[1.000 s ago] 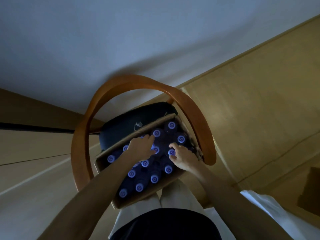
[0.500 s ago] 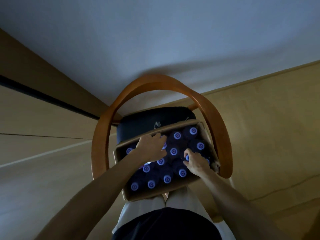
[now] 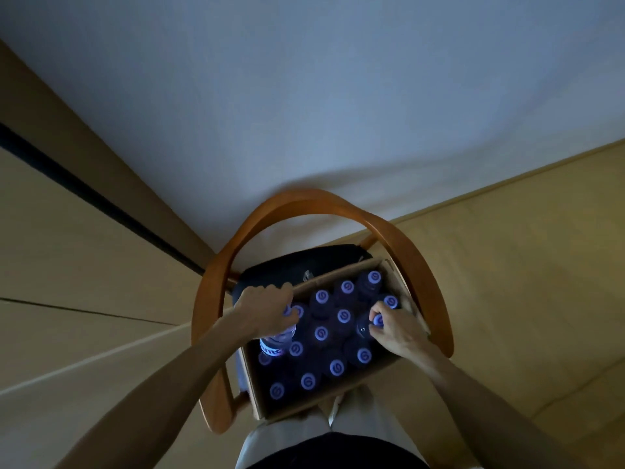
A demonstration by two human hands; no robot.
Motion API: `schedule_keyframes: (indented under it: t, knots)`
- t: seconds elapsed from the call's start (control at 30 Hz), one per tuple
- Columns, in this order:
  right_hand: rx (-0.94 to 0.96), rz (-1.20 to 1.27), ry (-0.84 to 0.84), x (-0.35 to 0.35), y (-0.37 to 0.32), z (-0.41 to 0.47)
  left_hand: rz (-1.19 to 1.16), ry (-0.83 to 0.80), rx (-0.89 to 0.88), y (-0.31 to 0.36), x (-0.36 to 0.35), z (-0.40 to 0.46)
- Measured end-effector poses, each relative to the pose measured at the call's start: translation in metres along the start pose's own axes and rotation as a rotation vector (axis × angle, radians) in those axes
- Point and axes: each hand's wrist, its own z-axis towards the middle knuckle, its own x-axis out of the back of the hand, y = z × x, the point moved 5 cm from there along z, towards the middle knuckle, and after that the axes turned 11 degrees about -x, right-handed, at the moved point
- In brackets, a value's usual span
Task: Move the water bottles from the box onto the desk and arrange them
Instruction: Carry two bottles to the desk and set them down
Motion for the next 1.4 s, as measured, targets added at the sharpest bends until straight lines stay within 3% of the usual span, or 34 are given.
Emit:
schedule_keyframes:
  t: [0.17, 0.3, 0.67, 0.97, 1.23, 1.4]
  knots:
    - [0.105, 0.032, 0.071, 0.038, -0.027, -0.011, -0.129, 0.145, 0.053, -0.005, 0.02, -0.033]
    - [0.307, -0.012, 0.173, 0.076, -0.061, -0.027, -0.215, 0.316, 0.162, 0.004, 0.045, -0.058]
    - [0.706, 0.099, 0.216, 0.171, -0.17, -0.088, -0.502, 0.83, 0.459, 0.027, 0.11, -0.166]
    - [1.054, -0.077, 0.323, 0.173, -0.324, -0.177, -0.142, 1.063, 0.594, 0.055, 0.159, -0.329]
    - [1.249, -0.042, 0.246, 0.12, -0.471, -0.285, 0.096, 1.061, 0.916, 0.027, 0.147, -0.501]
    - [1.418, -0.107, 0.32, 0.077, -0.57, -0.369, 0.199, 1.058, 1.082, 0.013, 0.135, -0.627]
